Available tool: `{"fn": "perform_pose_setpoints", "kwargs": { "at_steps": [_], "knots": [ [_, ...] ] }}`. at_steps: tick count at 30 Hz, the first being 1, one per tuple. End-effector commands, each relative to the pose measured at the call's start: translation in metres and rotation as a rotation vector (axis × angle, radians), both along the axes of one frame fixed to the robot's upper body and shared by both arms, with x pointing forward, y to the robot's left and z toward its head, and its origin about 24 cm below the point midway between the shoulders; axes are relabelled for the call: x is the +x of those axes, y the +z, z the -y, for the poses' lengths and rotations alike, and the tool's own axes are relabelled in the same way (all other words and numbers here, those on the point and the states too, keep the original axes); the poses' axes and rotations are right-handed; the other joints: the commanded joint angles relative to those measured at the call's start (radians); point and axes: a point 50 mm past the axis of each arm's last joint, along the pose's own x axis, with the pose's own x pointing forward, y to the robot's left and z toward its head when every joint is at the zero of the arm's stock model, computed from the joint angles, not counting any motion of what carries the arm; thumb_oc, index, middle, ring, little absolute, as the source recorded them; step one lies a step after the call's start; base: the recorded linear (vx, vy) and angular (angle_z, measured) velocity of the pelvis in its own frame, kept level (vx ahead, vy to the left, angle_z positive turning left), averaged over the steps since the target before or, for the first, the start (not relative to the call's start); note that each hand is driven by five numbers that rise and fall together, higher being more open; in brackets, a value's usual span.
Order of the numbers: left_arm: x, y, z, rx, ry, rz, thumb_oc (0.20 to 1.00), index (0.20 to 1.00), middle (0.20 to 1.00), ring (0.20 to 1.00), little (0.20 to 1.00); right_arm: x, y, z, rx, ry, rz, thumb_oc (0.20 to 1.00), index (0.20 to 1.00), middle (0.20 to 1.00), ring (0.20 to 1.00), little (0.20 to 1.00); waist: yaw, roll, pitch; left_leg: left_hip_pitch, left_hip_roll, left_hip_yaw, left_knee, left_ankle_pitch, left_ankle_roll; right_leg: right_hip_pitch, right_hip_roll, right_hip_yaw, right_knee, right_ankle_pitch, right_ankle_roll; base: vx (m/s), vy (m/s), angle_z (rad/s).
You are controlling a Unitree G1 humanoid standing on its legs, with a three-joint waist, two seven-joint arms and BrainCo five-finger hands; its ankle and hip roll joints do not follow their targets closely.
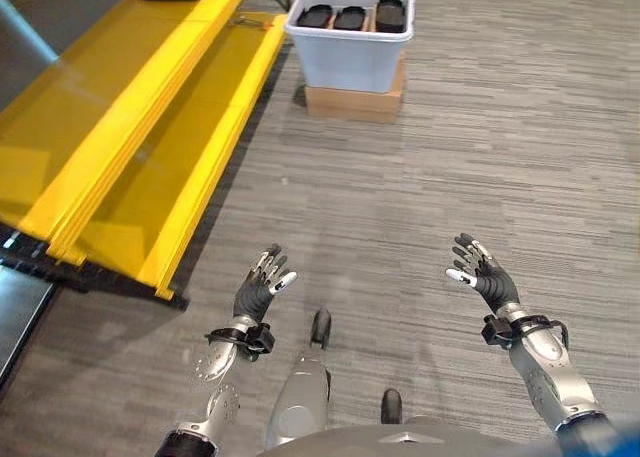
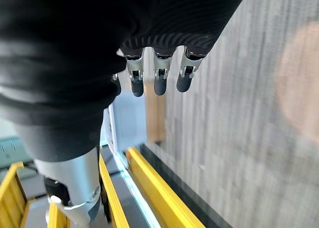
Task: Move parts from the plastic box to the shelf.
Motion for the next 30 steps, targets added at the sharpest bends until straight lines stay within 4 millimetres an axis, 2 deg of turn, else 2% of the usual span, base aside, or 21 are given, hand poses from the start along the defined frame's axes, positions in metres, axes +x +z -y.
{"fn": "perform_pose_setpoints", "kwargs": {
  "at_steps": [1,3,4,5,6,7,8,9,11,12,13,14,15,17,20,21,24,27,28,29,30],
  "knots": [
    [0.014,0.037,-0.016,0.054,0.045,0.19,1.0,1.0,1.0,1.0,1.0,0.016,0.021,-0.015,0.054,0.037,0.132,1.0,1.0,1.0,1.0,1.0,0.037,-0.069,-0.075,-0.08,-0.022,0.023,0.101,-0.035,0.004,0.034,-0.117,0.021,0.127,-0.02,0.09,0.2,0.187,-0.4],
    [0.027,0.048,-0.016,0.071,0.07,0.236,1.0,1.0,1.0,1.0,1.0,0.027,0.024,-0.026,0.095,0.031,0.15,1.0,1.0,1.0,1.0,1.0,0.04,-0.087,-0.074,-0.078,-0.063,0.055,0.153,-0.098,0.036,-0.014,-0.153,0.031,0.266,0.059,0.124,0.23,0.221,-0.1],
    [0.027,0.048,-0.015,0.071,0.07,0.236,1.0,1.0,1.0,1.0,1.0,0.027,0.024,-0.026,0.095,0.031,0.15,1.0,1.0,1.0,1.0,1.0,0.041,-0.085,-0.076,-0.08,-0.061,0.055,0.151,-0.095,0.036,-0.017,-0.15,0.032,0.265,0.062,0.124,0.12,0.122,0.07],
    [0.029,0.05,-0.016,0.08,0.074,0.245,1.0,1.0,1.0,1.0,1.0,0.029,0.025,-0.029,0.099,0.036,0.15,1.0,1.0,1.0,1.0,1.0,0.04,-0.081,-0.074,-0.067,-0.066,0.054,0.149,-0.106,0.045,-0.048,-0.154,0.037,0.319,0.094,0.126,0.18,0.224,0.06],
    [0.031,0.054,-0.015,0.091,0.079,0.259,1.0,1.0,1.0,1.0,1.0,0.03,0.027,-0.036,0.112,0.054,0.16,1.0,1.0,1.0,1.0,1.0,0.03,-0.068,-0.065,-0.022,-0.093,0.07,0.137,-0.129,0.079,-0.103,-0.178,0.036,0.459,0.247,0.14,0.31,0.39,0.1],
    [0.034,0.056,-0.014,0.097,0.073,0.265,1.0,1.0,1.0,1.0,1.0,0.031,0.027,-0.042,0.123,0.072,0.157,1.0,1.0,1.0,1.0,1.0,0.017,-0.036,-0.049,0.047,-0.092,0.074,0.109,-0.143,0.096,-0.166,-0.174,0.01,0.575,0.29,0.133,0.26,0.337,0.17],
    [0.034,0.056,-0.014,0.097,0.073,0.266,1.0,1.0,1.0,1.0,1.0,0.031,0.027,-0.042,0.123,0.072,0.157,1.0,1.0,1.0,1.0,1.0,0.018,-0.038,-0.046,0.05,-0.093,0.075,0.108,-0.143,0.096,-0.165,-0.175,0.011,0.579,0.287,0.134,0.24,0.26,0.02],
    [0.035,0.055,-0.013,0.104,0.069,0.262,1.0,1.0,1.0,1.0,1.0,0.03,0.025,-0.044,0.133,0.076,0.151,1.0,1.0,1.0,1.0,1.0,0.006,-0.014,-0.037,0.089,-0.089,0.064,0.084,-0.148,0.102,-0.214,-0.147,0.003,0.616,0.266,0.124,0.19,0.141,0.01],
    [0.039,0.057,-0.011,0.107,0.064,0.269,1.0,1.0,1.0,1.0,1.0,0.033,0.029,-0.048,0.135,0.093,0.164,1.0,1.0,1.0,1.0,1.0,-0.025,0.007,-0.006,0.148,-0.085,0.056,0.059,-0.157,0.105,-0.324,-0.081,0.001,0.657,0.182,0.105,0.26,0.16,-0.11],
    [0.04,0.059,-0.009,0.102,0.063,0.281,1.0,1.0,1.0,1.0,1.0,0.034,0.031,-0.048,0.165,0.085,0.175,1.0,1.0,1.0,1.0,1.0,-0.035,0.013,0.005,0.175,-0.086,0.054,0.048,-0.164,0.103,-0.357,-0.067,-0.021,0.626,0.141,0.094,0.37,0.093,-0.2],
    [0.043,0.061,-0.008,0.112,0.056,0.294,1.0,1.0,1.0,1.0,1.0,0.036,0.034,-0.048,0.163,0.083,0.193,1.0,1.0,1.0,1.0,1.0,-0.052,0.011,0.015,0.231,-0.093,0.045,0.021,-0.184,0.097,-0.384,-0.058,-0.054,0.494,0.111,0.079,0.38,0.035,-0.08],
    [0.043,0.061,-0.006,0.113,0.05,0.297,1.0,1.0,1.0,1.0,1.0,0.036,0.032,-0.048,0.16,0.076,0.189,1.0,1.0,1.0,1.0,1.0,-0.06,0.004,0.016,0.246,-0.101,0.042,0.012,-0.19,0.093,-0.404,-0.058,-0.057,0.417,0.125,0.081,0.3,0.0,0.06],
    [0.043,0.061,-0.006,0.113,0.05,0.296,1.0,1.0,1.0,1.0,1.0,0.036,0.032,-0.048,0.159,0.076,0.189,1.0,1.0,1.0,1.0,1.0,-0.061,0.006,0.019,0.252,-0.098,0.041,0.01,-0.192,0.092,-0.396,-0.055,-0.06,0.411,0.126,0.081,0.22,-0.05,0.19],
    [0.045,0.063,-0.007,0.109,0.059,0.308,1.0,1.0,1.0,1.0,1.0,0.041,0.035,-0.049,0.147,0.072,0.198,1.0,1.0,1.0,1.0,1.0,-0.077,-0.012,0.024,0.299,-0.108,0.029,-0.009,-0.215,0.077,-0.422,-0.074,-0.064,0.206,0.203,0.104,0.28,-0.079,0.33],
    [0.044,0.062,-0.009,0.116,0.086,0.308,1.0,1.0,1.0,1.0,1.0,0.043,0.039,-0.051,0.121,0.084,0.212,1.0,1.0,1.0,1.0,1.0,-0.091,-0.019,0.028,0.36,-0.097,0.015,-0.035,-0.242,0.061,-0.428,-0.08,-0.047,0.073,0.292,0.135,0.36,-0.105,0.35],
    [0.045,0.057,-0.004,0.097,0.095,0.291,1.0,1.0,1.0,1.0,1.0,0.045,0.041,-0.049,0.128,0.069,0.22,1.0,1.0,1.0,1.0,1.0,-0.092,-0.033,0.009,0.394,-0.099,0.004,-0.058,-0.268,0.053,-0.401,-0.087,-0.052,0.034,0.331,0.133,0.36,-0.128,0.55],
    [0.047,0.057,0.001,0.083,0.094,0.294,1.0,1.0,1.0,1.0,1.0,0.047,0.043,-0.048,0.128,0.06,0.227,1.0,1.0,1.0,1.0,1.0,-0.099,-0.03,-0.011,0.408,-0.084,-0.004,-0.063,-0.282,0.041,-0.373,-0.081,-0.066,0.021,0.343,0.126,0.25,-0.13,0.55],
    [0.051,0.059,0.006,0.056,0.095,0.302,1.0,1.0,1.0,1.0,1.0,0.05,0.048,-0.044,0.118,0.044,0.253,1.0,1.0,1.0,1.0,1.0,-0.109,-0.015,-0.035,0.407,-0.046,-0.007,-0.005,-0.289,0.008,-0.349,-0.052,-0.09,0.049,0.306,0.099,0.28,-0.204,0.23],
    [0.052,0.06,0.009,0.04,0.091,0.307,1.0,1.0,1.0,1.0,1.0,0.051,0.05,-0.04,0.112,0.035,0.259,1.0,1.0,1.0,1.0,1.0,-0.117,-0.005,-0.039,0.402,-0.017,-0.005,0.057,-0.269,-0.02,-0.339,-0.03,-0.096,0.066,0.272,0.079,0.28,-0.214,0.13],
    [0.052,0.06,0.009,0.039,0.091,0.307,1.0,1.0,1.0,1.0,1.0,0.051,0.05,-0.04,0.111,0.034,0.259,1.0,1.0,1.0,1.0,1.0,-0.117,-0.003,-0.039,0.401,-0.015,-0.006,0.059,-0.271,-0.02,-0.339,-0.029,-0.097,0.067,0.271,0.079,0.28,-0.216,0.0],
    [0.053,0.061,0.011,0.02,0.091,0.308,1.0,1.0,1.0,1.0,1.0,0.05,0.05,-0.039,0.111,0.035,0.258,1.0,1.0,1.0,1.0,1.0,-0.119,0.001,-0.039,0.394,0.006,-0.007,0.12,-0.228,-0.044,-0.314,-0.01,-0.099,0.066,0.25,0.062,0.27,-0.218,-0.12]
  ]
}}
